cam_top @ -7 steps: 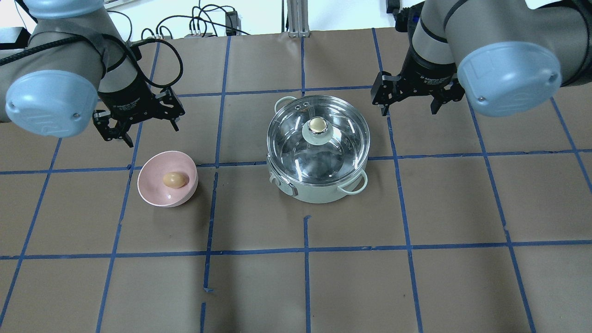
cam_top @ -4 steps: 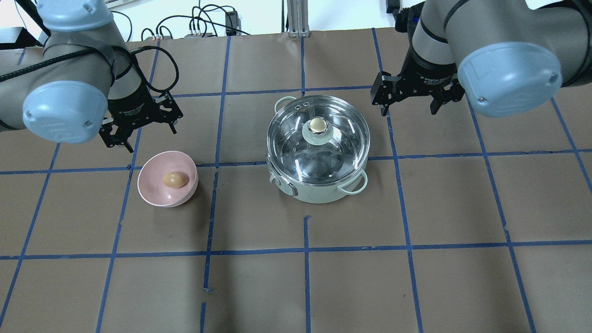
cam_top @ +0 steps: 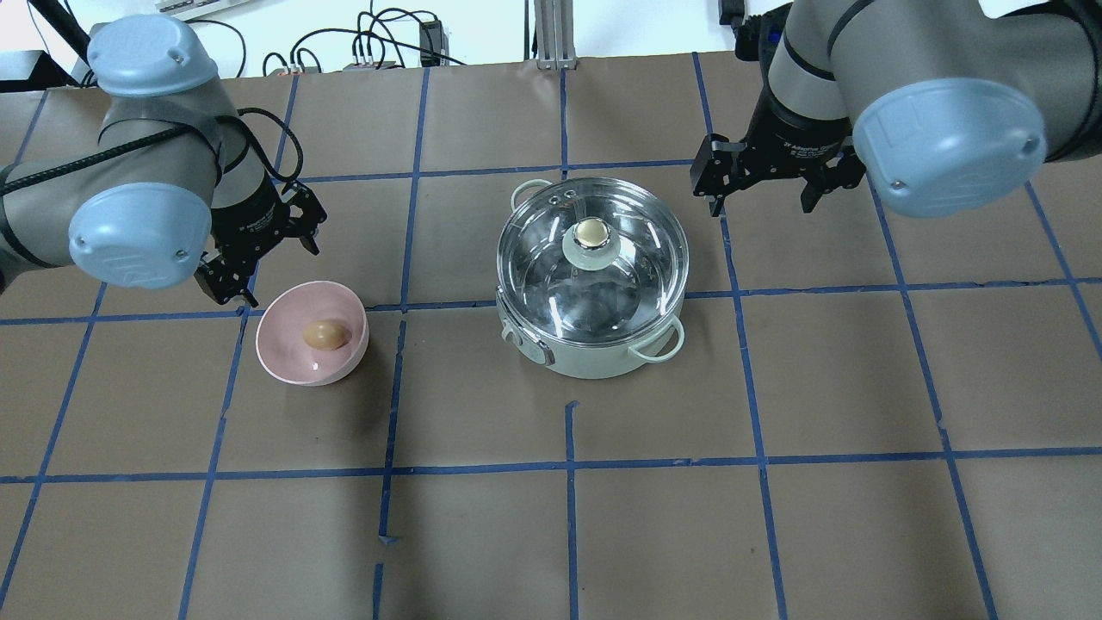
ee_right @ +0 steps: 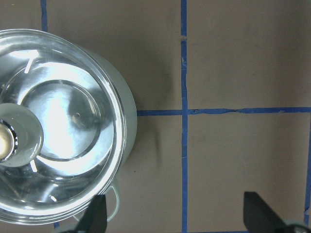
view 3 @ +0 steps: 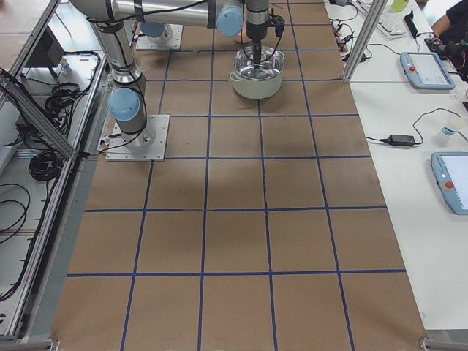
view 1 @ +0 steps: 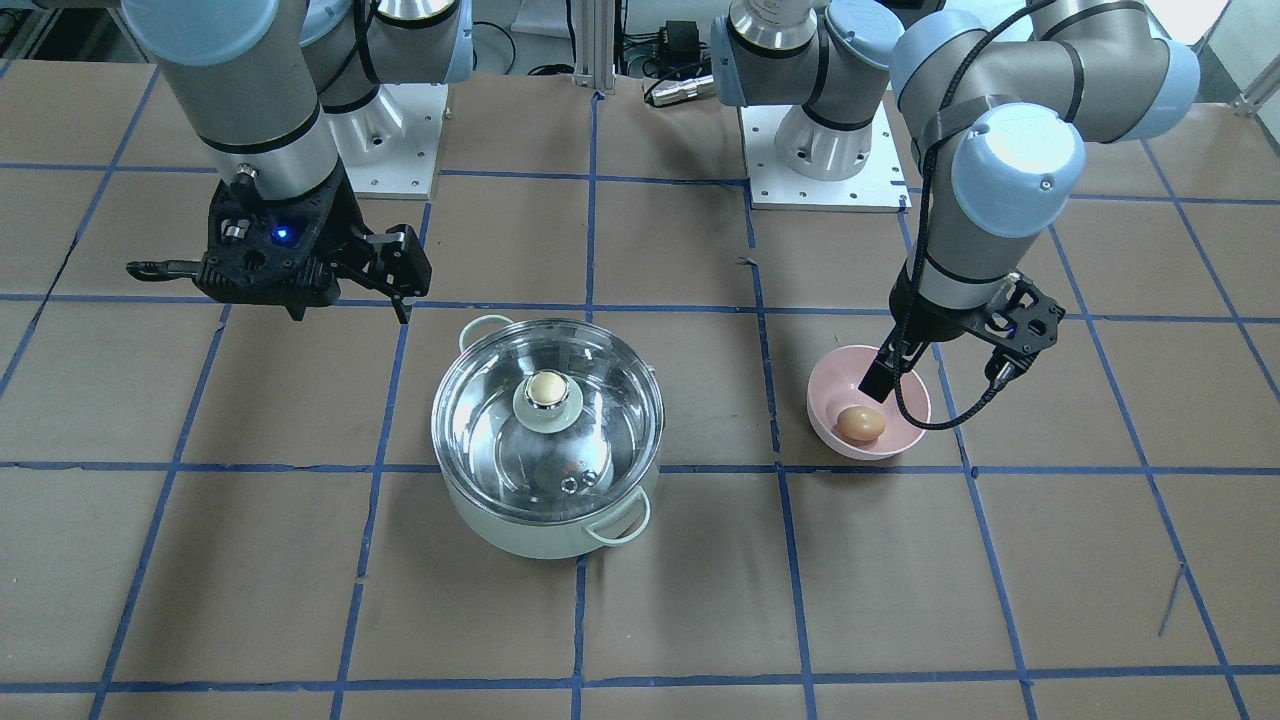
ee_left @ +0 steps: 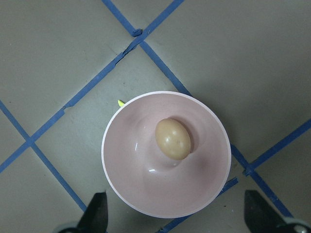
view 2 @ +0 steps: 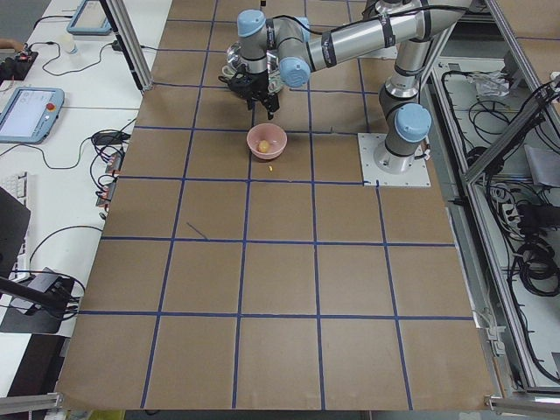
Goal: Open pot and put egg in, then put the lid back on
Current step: 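Move the left gripper down over the egg in the pink bowl, then lower the left gripper into the bowl and close it on the egg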
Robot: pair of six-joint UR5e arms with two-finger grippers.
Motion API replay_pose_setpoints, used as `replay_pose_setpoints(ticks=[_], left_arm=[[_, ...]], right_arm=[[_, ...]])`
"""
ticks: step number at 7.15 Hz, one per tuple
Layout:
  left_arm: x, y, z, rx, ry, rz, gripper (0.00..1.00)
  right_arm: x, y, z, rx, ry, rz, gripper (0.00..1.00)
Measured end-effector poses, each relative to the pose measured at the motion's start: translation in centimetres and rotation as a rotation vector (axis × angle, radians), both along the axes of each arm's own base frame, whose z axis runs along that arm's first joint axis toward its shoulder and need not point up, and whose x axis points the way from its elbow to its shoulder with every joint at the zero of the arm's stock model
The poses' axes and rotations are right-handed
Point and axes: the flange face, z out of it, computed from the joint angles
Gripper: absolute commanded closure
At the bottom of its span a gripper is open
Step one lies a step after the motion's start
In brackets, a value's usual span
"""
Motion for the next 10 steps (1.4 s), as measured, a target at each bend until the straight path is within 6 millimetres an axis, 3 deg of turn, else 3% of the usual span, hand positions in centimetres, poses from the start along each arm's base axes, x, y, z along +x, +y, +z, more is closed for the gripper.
replay_pose_setpoints(ticks=[3,5,6,8,10], left_arm=[[0.2,-0.6,-2.4,0.005,-0.010,0.117,0.00],[1.6,-0.1,-4.6,-0.007,-0.003,0.181,0.00],[2.7,0.9,-6.3,-0.020,0.024,0.204,0.00],[3.1,3.1,-9.3,-0.067,0.085,0.201,0.00],[3.1,4.8,-10.8,-0.089,0.100,0.190,0.00]], right_arm=[[-0.1,0.0,-0.1,0.004,-0.001,0.000,0.00],[-0.1,0.0,-0.2,0.005,-0.001,-0.002,0.00],[-0.2,0.0,-0.2,0.005,-0.001,-0.003,0.00],[-0.2,0.0,-0.2,0.005,0.000,-0.004,0.00],[-0.2,0.0,-0.2,0.005,0.001,-0.004,0.00]])
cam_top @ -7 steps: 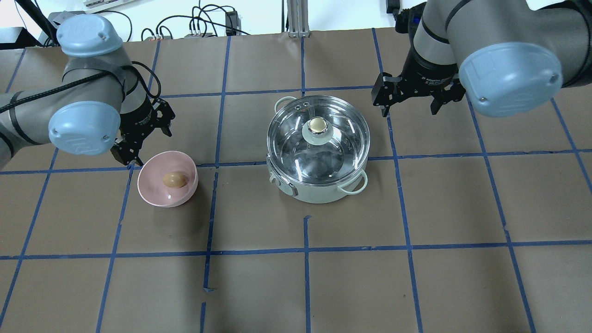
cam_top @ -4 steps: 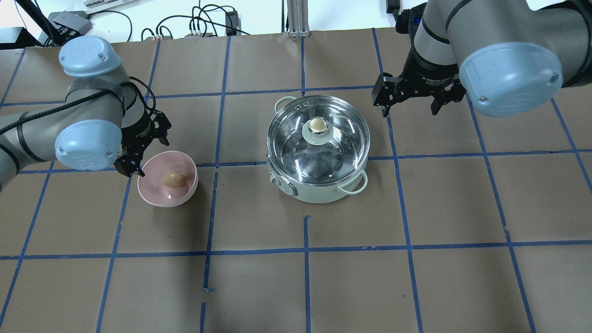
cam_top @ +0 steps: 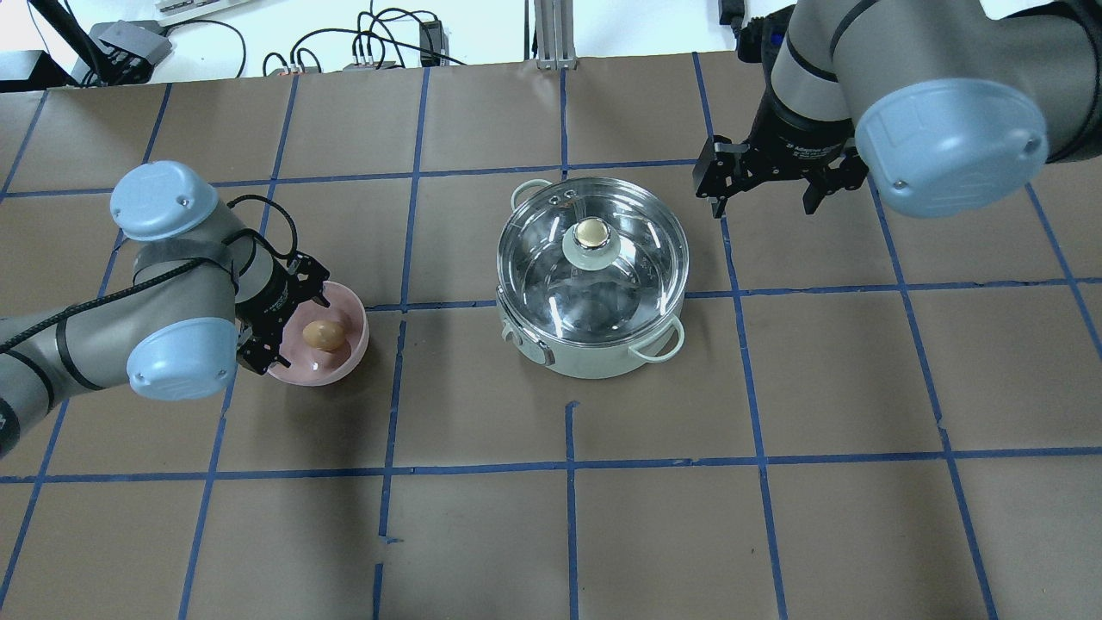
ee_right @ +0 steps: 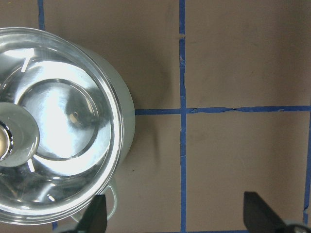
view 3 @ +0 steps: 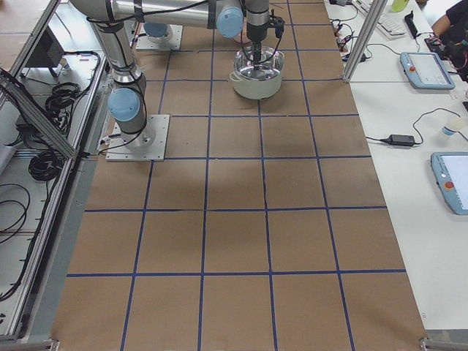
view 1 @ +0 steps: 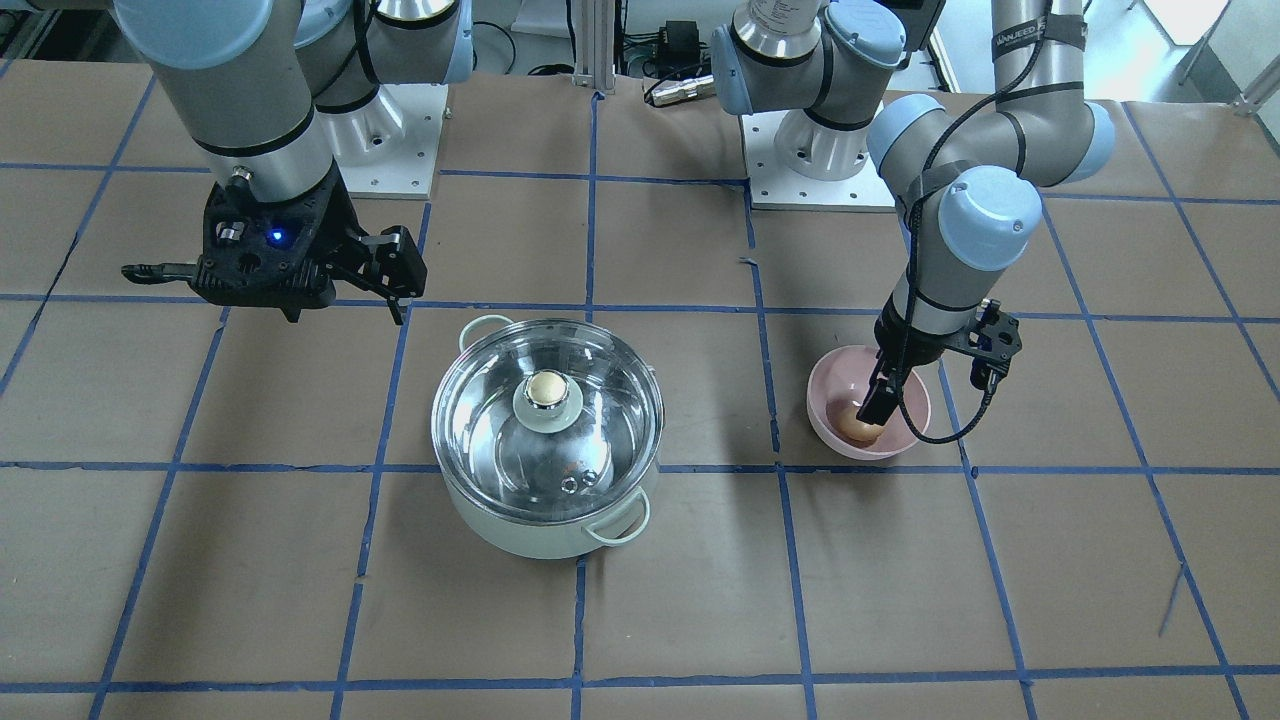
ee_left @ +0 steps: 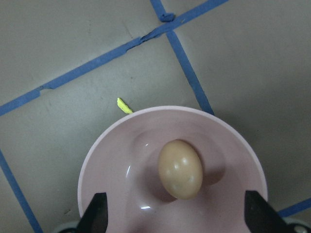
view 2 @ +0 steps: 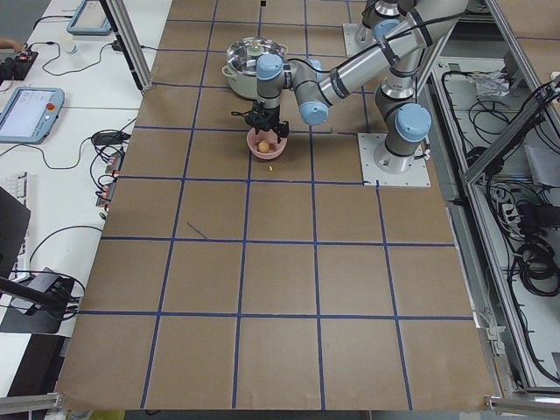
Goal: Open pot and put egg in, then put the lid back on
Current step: 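Lower the left gripper into the bowl and close it on the egg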
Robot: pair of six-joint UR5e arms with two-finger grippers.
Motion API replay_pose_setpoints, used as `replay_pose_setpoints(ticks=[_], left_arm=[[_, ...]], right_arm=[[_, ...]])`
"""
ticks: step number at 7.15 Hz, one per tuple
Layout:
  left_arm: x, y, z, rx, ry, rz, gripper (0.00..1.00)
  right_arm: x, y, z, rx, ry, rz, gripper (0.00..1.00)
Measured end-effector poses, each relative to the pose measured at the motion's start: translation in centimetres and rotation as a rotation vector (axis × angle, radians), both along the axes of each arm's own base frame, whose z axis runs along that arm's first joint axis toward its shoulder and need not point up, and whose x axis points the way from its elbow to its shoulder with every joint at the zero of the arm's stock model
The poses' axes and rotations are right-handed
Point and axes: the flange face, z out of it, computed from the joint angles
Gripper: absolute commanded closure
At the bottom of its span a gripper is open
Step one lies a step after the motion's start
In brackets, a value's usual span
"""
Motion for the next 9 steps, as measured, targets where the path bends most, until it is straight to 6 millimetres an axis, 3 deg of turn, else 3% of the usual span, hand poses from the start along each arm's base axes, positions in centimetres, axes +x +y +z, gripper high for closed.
replay_pose_setpoints(ticks=[9], left_arm=[[-0.47,0.47,-0.46,-0.037,0.041,0.128,0.00]], right_arm=[[-0.15,0.02,-0.12,0.006,0.001,-0.004,0.00]])
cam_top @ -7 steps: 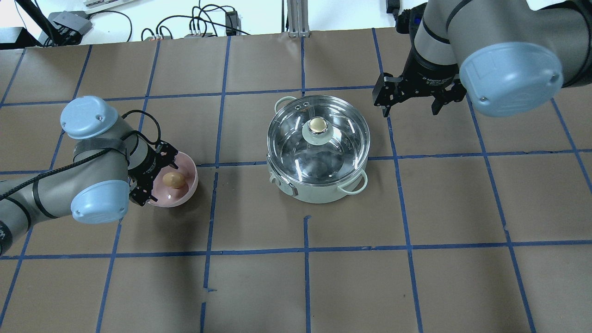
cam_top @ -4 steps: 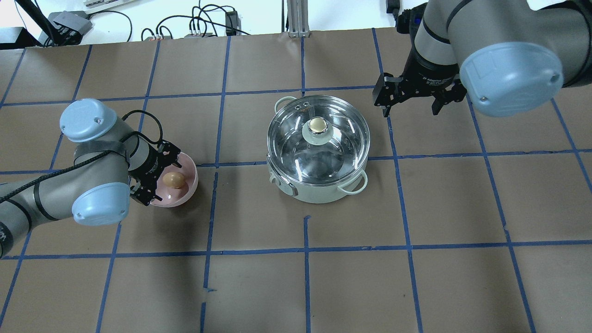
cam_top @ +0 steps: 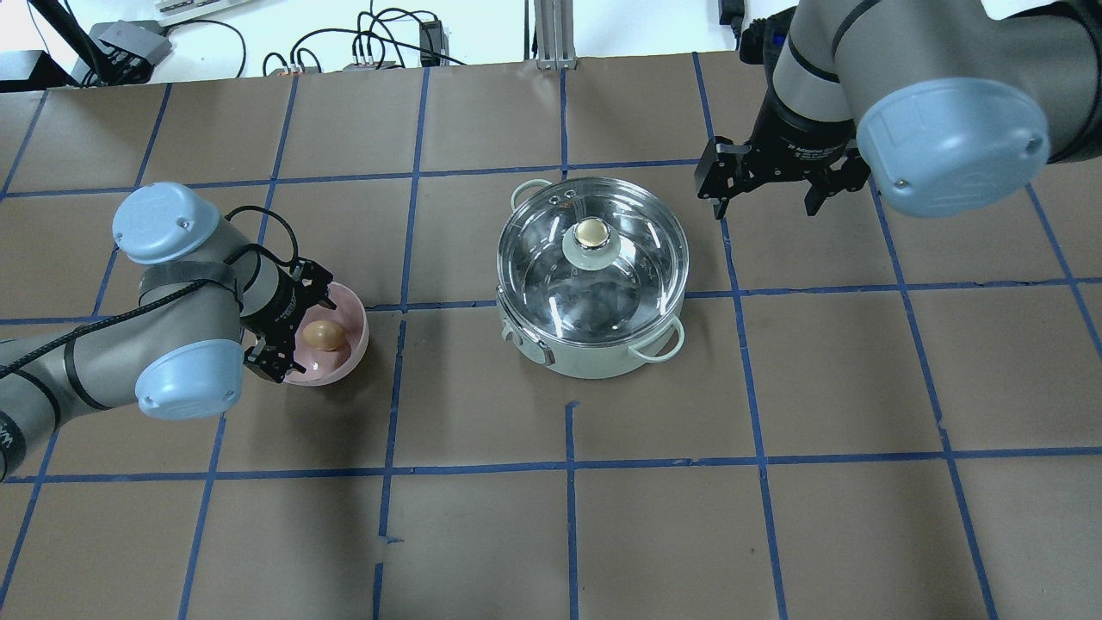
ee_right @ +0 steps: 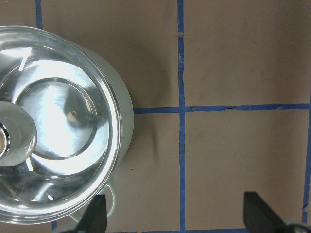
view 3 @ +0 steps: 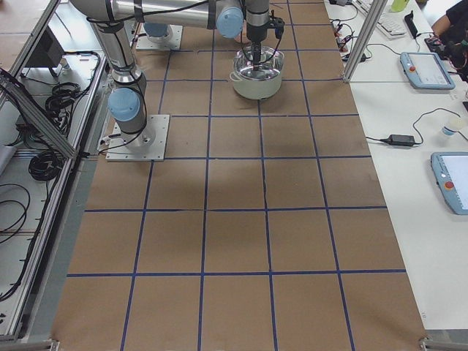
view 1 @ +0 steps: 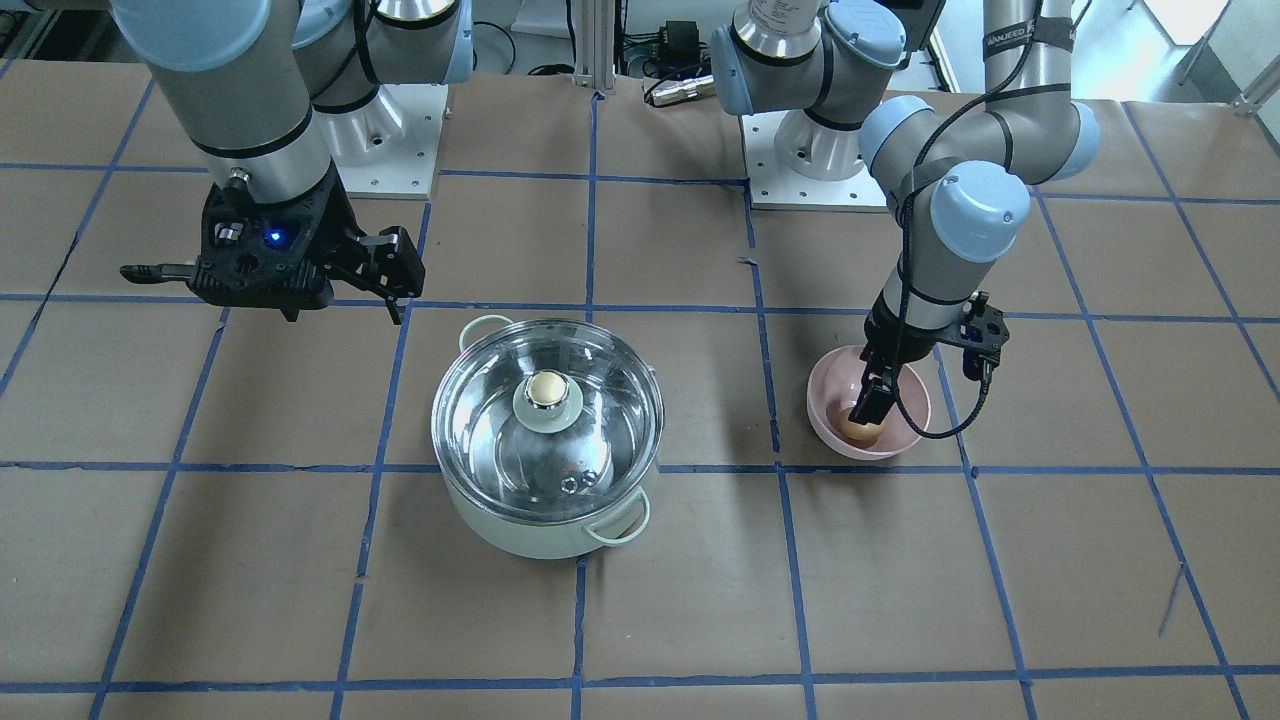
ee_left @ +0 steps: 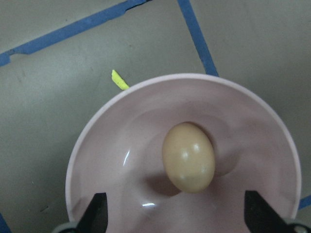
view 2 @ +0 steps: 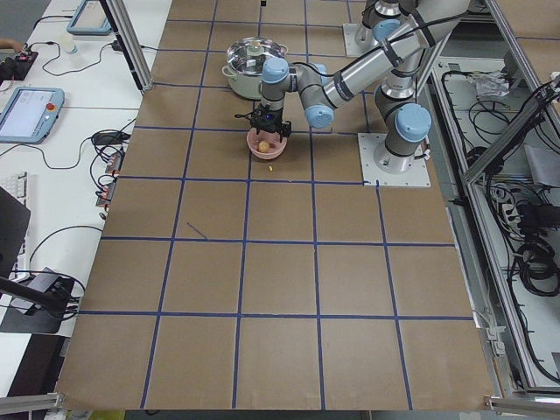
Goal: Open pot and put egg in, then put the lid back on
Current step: 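Lower the left gripper into the bowl and close it on the egg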
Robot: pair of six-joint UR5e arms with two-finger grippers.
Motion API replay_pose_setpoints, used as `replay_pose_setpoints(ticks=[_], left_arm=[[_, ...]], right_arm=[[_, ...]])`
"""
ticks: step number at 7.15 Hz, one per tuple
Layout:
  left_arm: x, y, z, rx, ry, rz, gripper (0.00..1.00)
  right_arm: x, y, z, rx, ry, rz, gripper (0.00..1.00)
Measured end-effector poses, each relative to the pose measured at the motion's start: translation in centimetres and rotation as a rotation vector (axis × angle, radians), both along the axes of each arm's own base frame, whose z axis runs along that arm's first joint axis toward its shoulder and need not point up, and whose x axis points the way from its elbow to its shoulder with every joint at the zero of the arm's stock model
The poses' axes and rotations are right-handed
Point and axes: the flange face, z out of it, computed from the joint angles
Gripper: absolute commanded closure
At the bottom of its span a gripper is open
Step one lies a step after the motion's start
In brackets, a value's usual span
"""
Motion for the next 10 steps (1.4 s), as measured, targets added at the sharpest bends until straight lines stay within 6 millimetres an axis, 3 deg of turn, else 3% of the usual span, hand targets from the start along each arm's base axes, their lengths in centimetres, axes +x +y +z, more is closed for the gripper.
replay_pose_setpoints(ticks=[3,7,10], left_arm=[[0.5,-1.2,-0.9,-0.011,-0.001,0.060,0.03],[1.0,-1.7,-2.6,0.017,-0.033,0.091,0.20],[1.1,-1.8,-3.2,0.032,-0.038,0.103,0.54]], right_arm=[[0.1,0.1,0.0,0.002,0.000,0.003,0.00],[0.1,0.1,0.0,0.002,0.000,0.004,0.00],[0.1,0.1,0.0,0.004,0.000,0.004,0.00]])
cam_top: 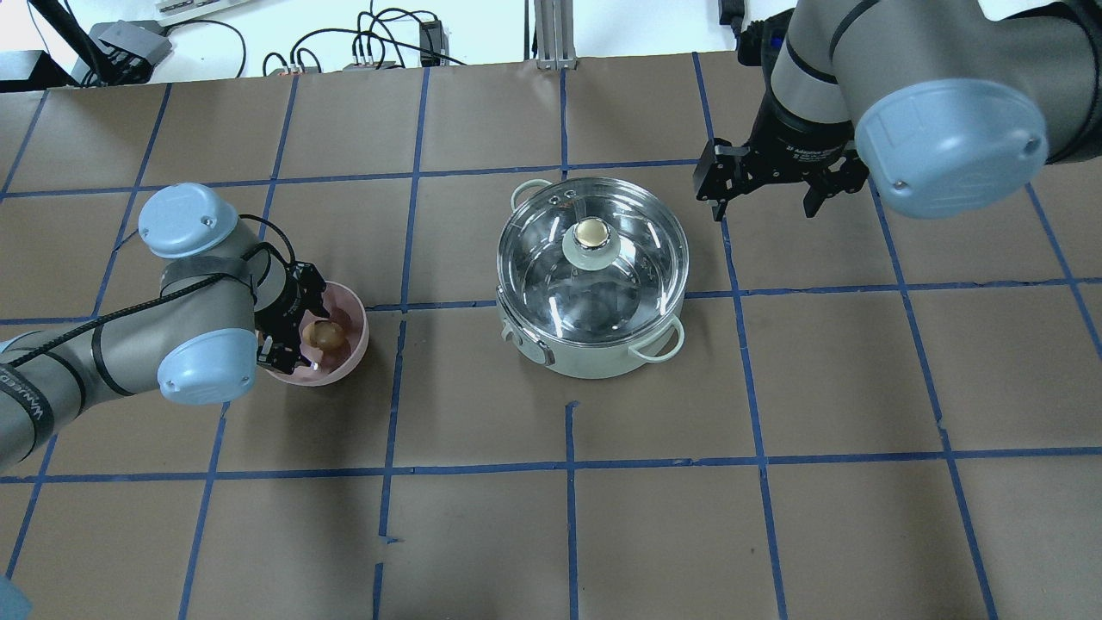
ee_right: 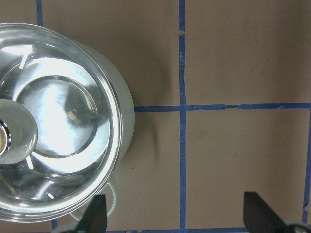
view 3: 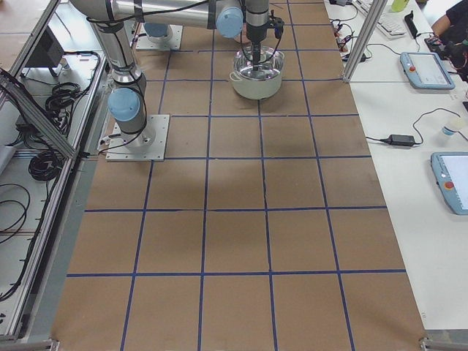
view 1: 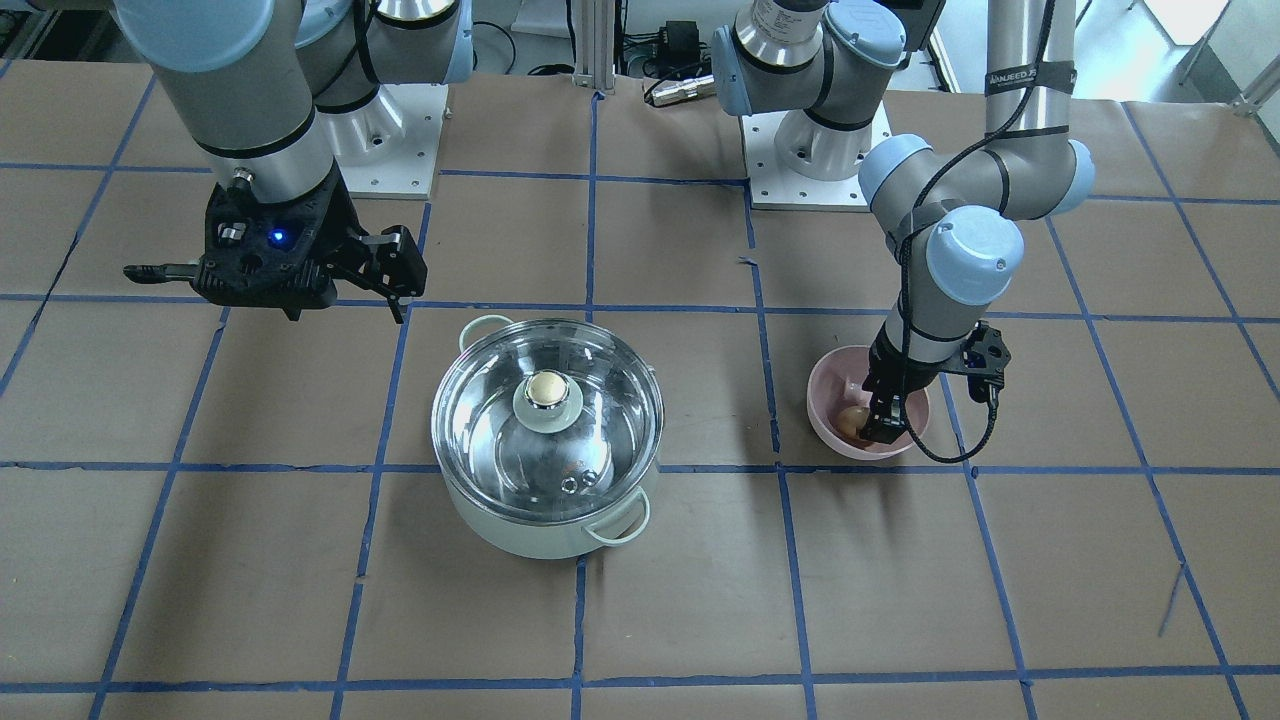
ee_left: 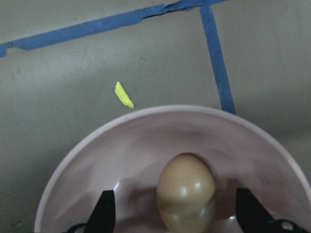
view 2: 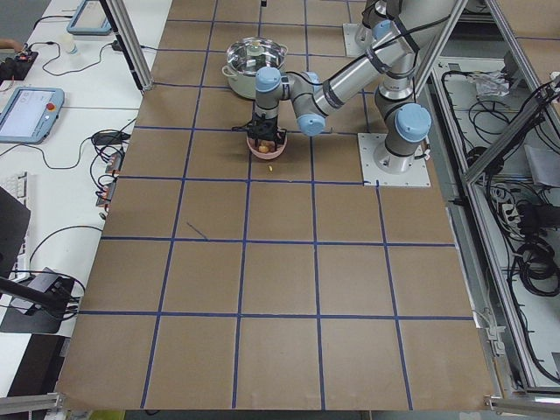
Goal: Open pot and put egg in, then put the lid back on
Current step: 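Lower the left gripper into the bowl and close it on the egg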
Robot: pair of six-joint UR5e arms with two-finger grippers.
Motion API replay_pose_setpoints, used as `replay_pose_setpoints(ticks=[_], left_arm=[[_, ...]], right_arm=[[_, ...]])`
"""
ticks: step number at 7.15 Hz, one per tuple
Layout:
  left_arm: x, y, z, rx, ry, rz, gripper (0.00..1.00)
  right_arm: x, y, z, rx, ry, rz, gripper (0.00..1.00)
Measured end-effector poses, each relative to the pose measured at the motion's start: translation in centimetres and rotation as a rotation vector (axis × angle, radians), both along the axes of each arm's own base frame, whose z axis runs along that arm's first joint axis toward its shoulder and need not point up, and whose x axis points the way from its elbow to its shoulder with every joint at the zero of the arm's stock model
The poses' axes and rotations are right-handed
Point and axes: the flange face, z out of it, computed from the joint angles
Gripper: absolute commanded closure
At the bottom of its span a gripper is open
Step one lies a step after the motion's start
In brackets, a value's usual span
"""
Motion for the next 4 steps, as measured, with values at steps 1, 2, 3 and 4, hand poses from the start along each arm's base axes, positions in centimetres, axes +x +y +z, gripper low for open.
replay_pose_setpoints(ticks=[1,2,3,4], left_arm=[[-0.03,-0.03,-0.04,0.000,0.003,0.008,0.62],[-0.04,-0.08,0.00,-0.001,0.002,0.013,0.64],[-0.04,-0.09,-0.01,0.000,0.002,0.015,0.64],[-0.03,-0.10,0.00,0.000,0.001,0.014,0.64]], right_arm=[[0.02,0.01,-0.01,0.000,0.000,-0.001,0.00],[0.05,0.03,-0.02,0.002,0.000,-0.003,0.00],[0.07,0.05,-0.02,0.002,0.000,-0.004,0.00],[0.08,0.06,-0.03,0.003,-0.001,-0.004,0.00]])
